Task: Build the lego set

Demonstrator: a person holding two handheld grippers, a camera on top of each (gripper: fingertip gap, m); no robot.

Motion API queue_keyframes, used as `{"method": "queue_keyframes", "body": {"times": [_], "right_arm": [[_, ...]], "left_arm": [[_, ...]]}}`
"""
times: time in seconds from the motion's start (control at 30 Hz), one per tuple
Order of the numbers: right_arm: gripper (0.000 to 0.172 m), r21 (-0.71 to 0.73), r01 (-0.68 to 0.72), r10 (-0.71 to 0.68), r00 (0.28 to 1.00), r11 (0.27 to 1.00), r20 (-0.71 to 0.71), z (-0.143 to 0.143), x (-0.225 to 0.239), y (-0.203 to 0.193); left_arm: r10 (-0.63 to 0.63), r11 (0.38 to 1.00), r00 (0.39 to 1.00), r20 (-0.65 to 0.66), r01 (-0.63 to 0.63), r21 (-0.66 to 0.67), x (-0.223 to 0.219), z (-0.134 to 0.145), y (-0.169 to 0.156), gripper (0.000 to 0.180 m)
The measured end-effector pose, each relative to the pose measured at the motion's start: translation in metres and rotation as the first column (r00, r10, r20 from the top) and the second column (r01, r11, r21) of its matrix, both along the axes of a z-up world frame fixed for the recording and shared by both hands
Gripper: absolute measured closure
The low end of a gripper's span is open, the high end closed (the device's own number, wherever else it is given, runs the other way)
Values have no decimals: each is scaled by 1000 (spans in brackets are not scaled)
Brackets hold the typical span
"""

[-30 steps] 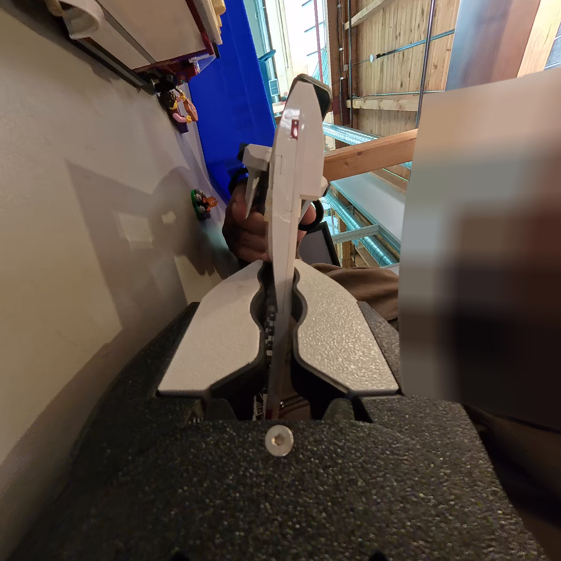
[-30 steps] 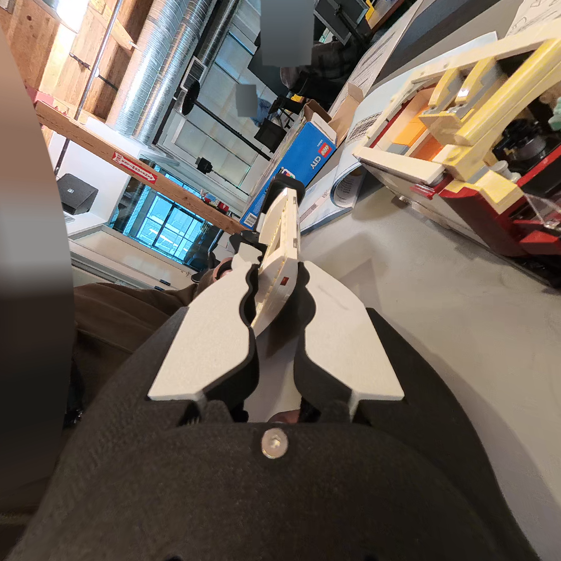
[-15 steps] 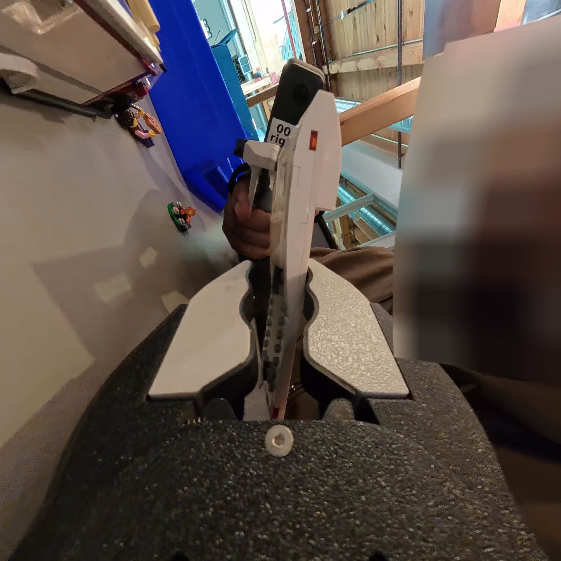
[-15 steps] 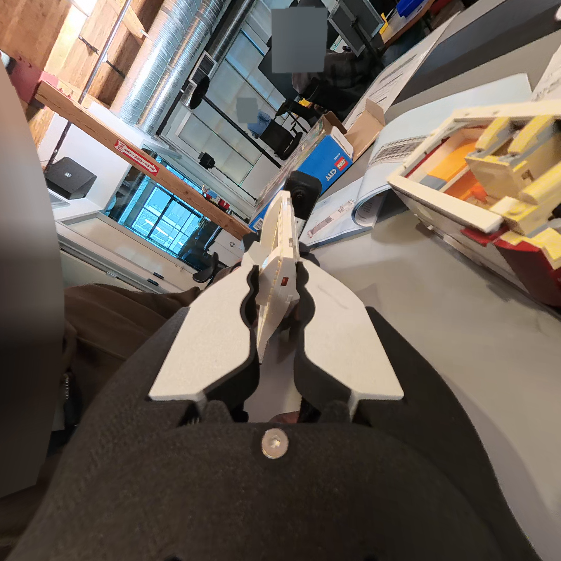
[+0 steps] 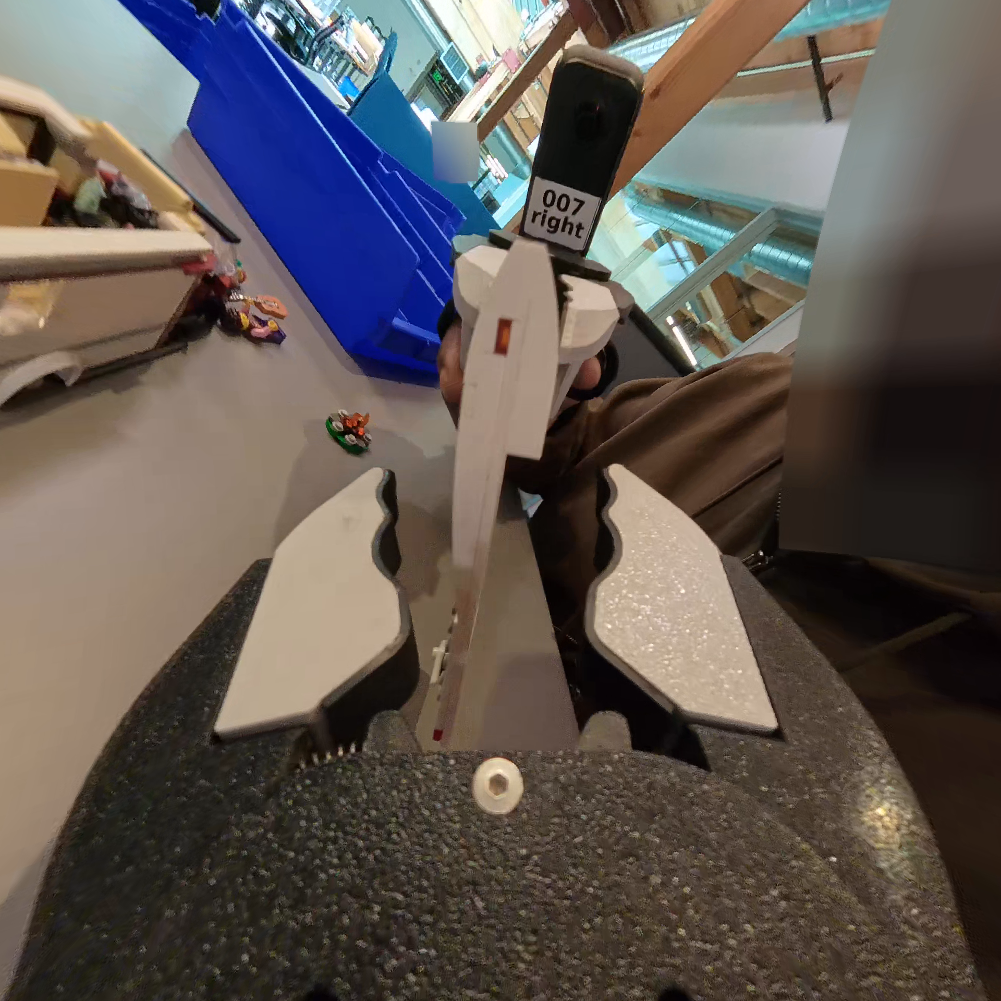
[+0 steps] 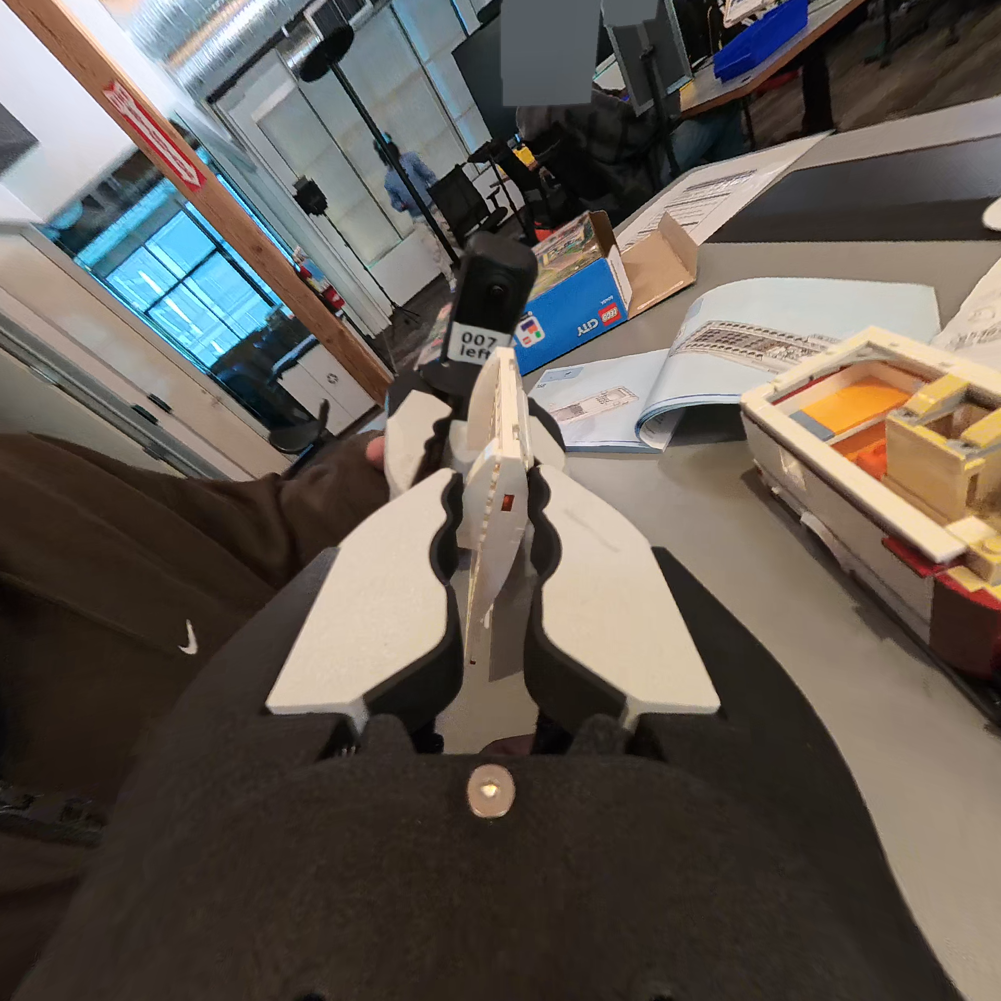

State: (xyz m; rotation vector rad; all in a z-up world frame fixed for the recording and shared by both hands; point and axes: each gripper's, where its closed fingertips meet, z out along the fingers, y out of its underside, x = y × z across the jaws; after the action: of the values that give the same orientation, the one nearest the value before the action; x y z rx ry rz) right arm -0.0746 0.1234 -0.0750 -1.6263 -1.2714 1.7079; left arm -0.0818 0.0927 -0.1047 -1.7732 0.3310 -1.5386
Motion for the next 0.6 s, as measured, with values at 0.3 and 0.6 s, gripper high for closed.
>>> {"method": "queue_keyframes", "body": {"times": [0.3, 0.6], "right_arm": [[148, 202, -35, 38, 999, 979, -10, 11, -25, -27], [148, 134, -72, 77, 996, 988, -33, 3, -27, -26]], "left_arm": [[41, 996, 995, -90, -33, 89, 10, 8, 4, 116], [-13, 997, 999, -44, 16, 82, 11, 6, -3, 133]]}}
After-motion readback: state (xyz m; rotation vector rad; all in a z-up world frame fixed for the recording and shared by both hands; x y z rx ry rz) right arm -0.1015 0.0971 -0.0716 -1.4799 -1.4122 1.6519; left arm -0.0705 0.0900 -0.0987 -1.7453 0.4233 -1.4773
